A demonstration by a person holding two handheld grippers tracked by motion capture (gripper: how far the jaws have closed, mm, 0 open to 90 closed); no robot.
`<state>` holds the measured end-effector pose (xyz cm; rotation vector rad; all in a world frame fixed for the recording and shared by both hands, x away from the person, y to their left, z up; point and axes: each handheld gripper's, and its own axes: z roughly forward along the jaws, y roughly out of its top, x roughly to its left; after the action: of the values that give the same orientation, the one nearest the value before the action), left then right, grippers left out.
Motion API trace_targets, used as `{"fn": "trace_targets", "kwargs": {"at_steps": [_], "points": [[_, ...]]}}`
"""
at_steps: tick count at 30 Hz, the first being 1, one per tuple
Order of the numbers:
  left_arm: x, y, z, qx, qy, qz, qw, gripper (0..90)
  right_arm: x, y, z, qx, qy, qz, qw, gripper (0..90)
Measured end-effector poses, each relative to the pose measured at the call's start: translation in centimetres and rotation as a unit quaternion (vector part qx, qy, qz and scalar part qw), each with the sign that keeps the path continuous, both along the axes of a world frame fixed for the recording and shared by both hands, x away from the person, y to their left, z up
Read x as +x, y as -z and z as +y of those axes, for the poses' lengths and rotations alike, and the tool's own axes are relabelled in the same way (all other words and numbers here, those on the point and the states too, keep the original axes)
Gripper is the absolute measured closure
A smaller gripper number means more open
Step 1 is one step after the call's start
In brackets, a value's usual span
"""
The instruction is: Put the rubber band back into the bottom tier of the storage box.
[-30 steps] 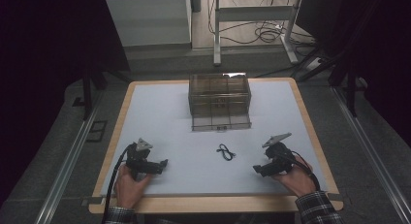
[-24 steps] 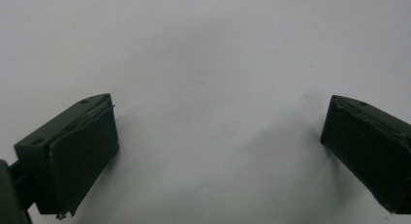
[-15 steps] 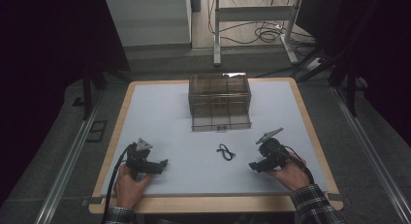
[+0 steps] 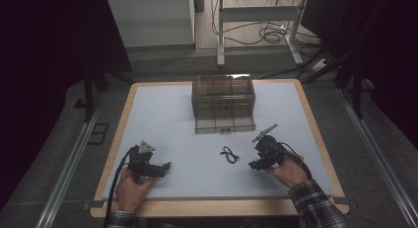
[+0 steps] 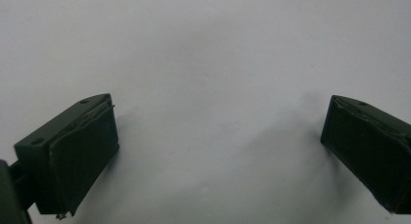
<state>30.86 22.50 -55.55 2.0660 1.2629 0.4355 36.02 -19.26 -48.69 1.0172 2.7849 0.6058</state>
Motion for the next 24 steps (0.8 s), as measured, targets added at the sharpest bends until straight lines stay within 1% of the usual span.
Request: {"fn": "trace_targets", "kwargs": {"at_steps": [5,6,8,10,12,13,16,17,19,20,23,24], "points": [[0.0,0.0,0.0,0.000,0.000,0.000,1.0000,0.0,0.3,-0.1,0.6,-0.012,-0.004,0.002,0.9999,43.9],[0.0,0.0,0.0,0.000,0.000,0.000,1.0000,0.0,0.4,-0.1,0.9,-0.013,-0.008,0.005,0.9999,45.9],[0.0,0.0,0.0,0.000,0.000,0.000,1.0000,0.0,0.5,-0.1,1.0,-0.014,-0.010,0.005,0.9998,46.7],[0.0,0.0,0.0,0.000,0.000,0.000,1.0000,0.0,0.7,-0.1,1.5,-0.019,-0.014,0.012,0.9997,50.4],[0.0,0.0,0.0,0.000,0.000,0.000,1.0000,0.0,0.8,0.0,1.6,-0.019,-0.016,0.012,0.9996,51.5],[0.0,0.0,0.0,0.000,0.000,0.000,1.0000,0.0,0.8,0.0,1.8,-0.021,-0.017,0.016,0.9995,52.8],[0.0,0.0,0.0,0.000,0.000,0.000,1.0000,0.0,1.0,0.0,2.3,-0.028,-0.026,0.019,0.9991,55.2],[0.0,0.0,0.0,0.000,0.000,0.000,1.0000,0.0,1.2,-0.1,2.7,-0.029,-0.034,0.025,0.9987,56.9],[0.0,0.0,0.0,0.000,0.000,0.000,1.0000,0.0,1.2,-0.1,2.9,-0.032,-0.037,0.027,0.9984,58.0],[0.0,0.0,0.0,0.000,0.000,0.000,1.0000,0.0,1.3,-0.2,3.3,-0.035,-0.043,0.031,0.9980,60.0],[0.0,0.0,0.0,0.000,0.000,0.000,1.0000,0.0,1.4,-0.1,3.8,-0.040,-0.046,0.034,0.9976,61.8],[0.0,0.0,0.0,0.000,0.000,0.000,1.0000,0.0,1.6,-0.1,4.2,-0.043,-0.049,0.036,0.9972,63.9]]}}
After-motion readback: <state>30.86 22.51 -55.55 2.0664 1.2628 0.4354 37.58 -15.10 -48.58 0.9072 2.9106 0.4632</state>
